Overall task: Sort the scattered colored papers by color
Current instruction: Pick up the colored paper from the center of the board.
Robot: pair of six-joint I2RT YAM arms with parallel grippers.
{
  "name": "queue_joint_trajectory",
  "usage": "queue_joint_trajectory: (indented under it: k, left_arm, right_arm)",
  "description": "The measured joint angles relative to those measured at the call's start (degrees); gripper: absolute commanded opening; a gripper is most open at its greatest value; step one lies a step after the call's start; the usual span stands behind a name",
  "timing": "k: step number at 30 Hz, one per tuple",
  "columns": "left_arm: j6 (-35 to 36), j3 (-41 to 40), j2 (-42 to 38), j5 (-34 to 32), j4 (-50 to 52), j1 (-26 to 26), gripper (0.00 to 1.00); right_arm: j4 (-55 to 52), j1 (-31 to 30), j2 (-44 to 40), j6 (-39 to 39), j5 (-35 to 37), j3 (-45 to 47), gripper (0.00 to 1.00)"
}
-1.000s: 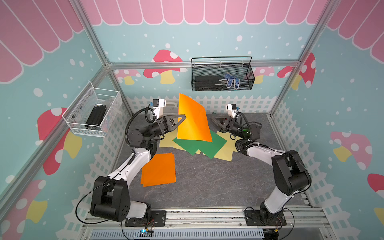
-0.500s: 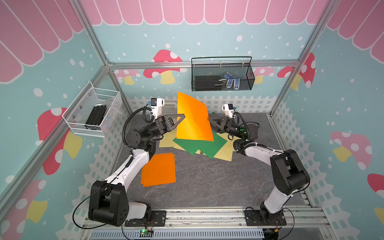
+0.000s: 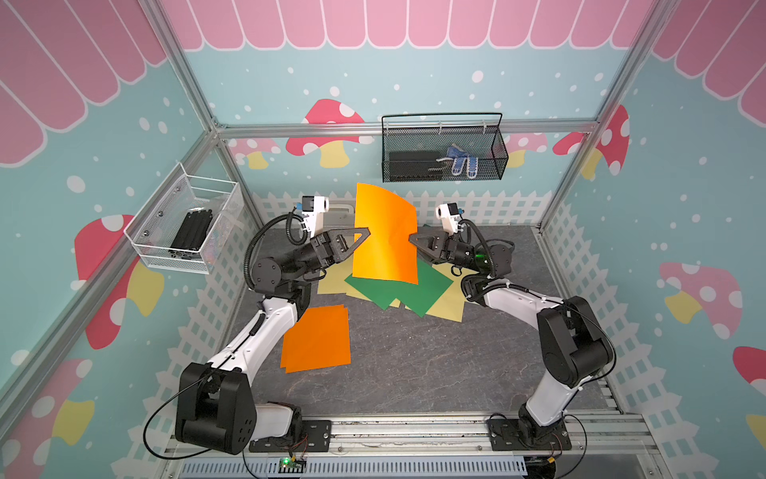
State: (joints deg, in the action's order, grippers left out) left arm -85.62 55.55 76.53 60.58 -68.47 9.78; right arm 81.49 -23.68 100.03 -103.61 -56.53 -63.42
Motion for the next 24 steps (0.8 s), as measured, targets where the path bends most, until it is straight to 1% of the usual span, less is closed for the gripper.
queue_joint_trajectory:
  k: [5, 10, 16, 18, 19, 21, 22, 24]
  left_arm:
    - [4.2, 0.0, -2.7, 1.0, 6.6, 0.0, 0.0]
    - [10.7, -0.7, -6.8, 2.1, 16.7, -0.5, 0.0]
    - [19.4, -1.2, -11.0, 2.7, 30.1, -2.7, 0.0]
    - [23.3, -1.1, -12.2, 2.6, 36.1, -3.6, 0.1]
    - [24.7, -1.1, -12.5, 2.6, 38.5, -3.9, 0.12]
    - [28.5, -0.7, -13.2, 2.3, 44.8, -4.6, 0.23]
    - [30.1, -0.3, -13.3, 2.0, 47.5, -4.9, 0.27]
    - [33.9, 0.7, -13.5, 0.9, 53.1, -5.2, 0.3]
  right_arm:
    - [0.0, 0.0, -0.1, -0.4, -2.1, 0.0, 0.06]
    - [-0.1, 0.0, -1.0, -0.4, -2.9, 0.0, 0.0]
    - [0.0, 0.0, -3.2, -0.3, -3.6, 0.1, 0.0]
    - [0.0, 0.0, -3.9, -0.4, -3.9, 0.5, 0.0]
    - [0.0, 0.0, -4.2, -0.4, -4.0, 0.7, 0.0]
    - [-0.6, 0.0, -5.0, -0.1, -4.5, 1.2, 0.0]
    - [-1.4, 0.0, -5.5, 0.2, -4.7, 1.5, 0.0]
    - [-5.3, 0.0, -7.1, 2.5, -5.2, 1.9, 0.0]
